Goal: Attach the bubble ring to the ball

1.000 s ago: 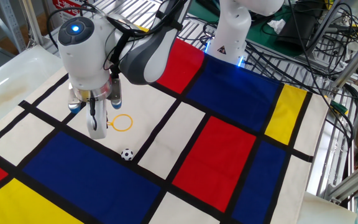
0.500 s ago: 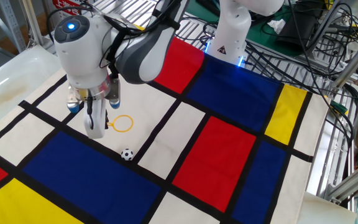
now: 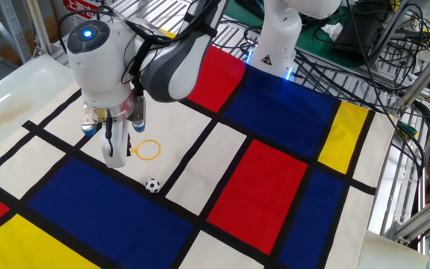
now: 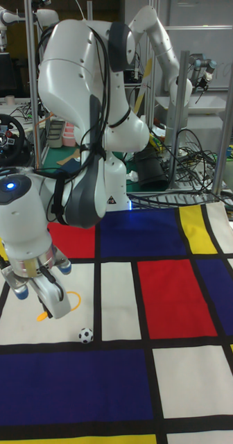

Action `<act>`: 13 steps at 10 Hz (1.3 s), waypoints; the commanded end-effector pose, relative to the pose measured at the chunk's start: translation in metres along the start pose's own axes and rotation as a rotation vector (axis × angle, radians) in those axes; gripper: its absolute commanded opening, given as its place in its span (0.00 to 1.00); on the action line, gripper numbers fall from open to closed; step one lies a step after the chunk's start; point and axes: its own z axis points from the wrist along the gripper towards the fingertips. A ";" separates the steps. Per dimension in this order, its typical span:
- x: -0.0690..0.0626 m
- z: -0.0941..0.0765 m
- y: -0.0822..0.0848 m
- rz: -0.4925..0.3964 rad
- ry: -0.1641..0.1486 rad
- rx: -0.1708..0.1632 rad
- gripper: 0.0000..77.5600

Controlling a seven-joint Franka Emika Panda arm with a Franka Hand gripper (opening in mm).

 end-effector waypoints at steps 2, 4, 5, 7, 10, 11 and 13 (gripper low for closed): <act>0.008 0.018 0.027 0.050 -0.022 -0.015 0.01; 0.009 0.023 0.031 0.053 -0.024 -0.018 0.01; 0.010 0.024 0.032 0.054 -0.024 -0.018 0.01; 0.010 0.026 0.035 0.053 -0.025 -0.026 0.01; 0.009 0.030 0.041 0.050 -0.032 -0.036 0.01; 0.008 0.034 0.046 0.052 -0.035 -0.038 0.01; 0.009 0.040 0.050 0.056 -0.038 -0.043 0.01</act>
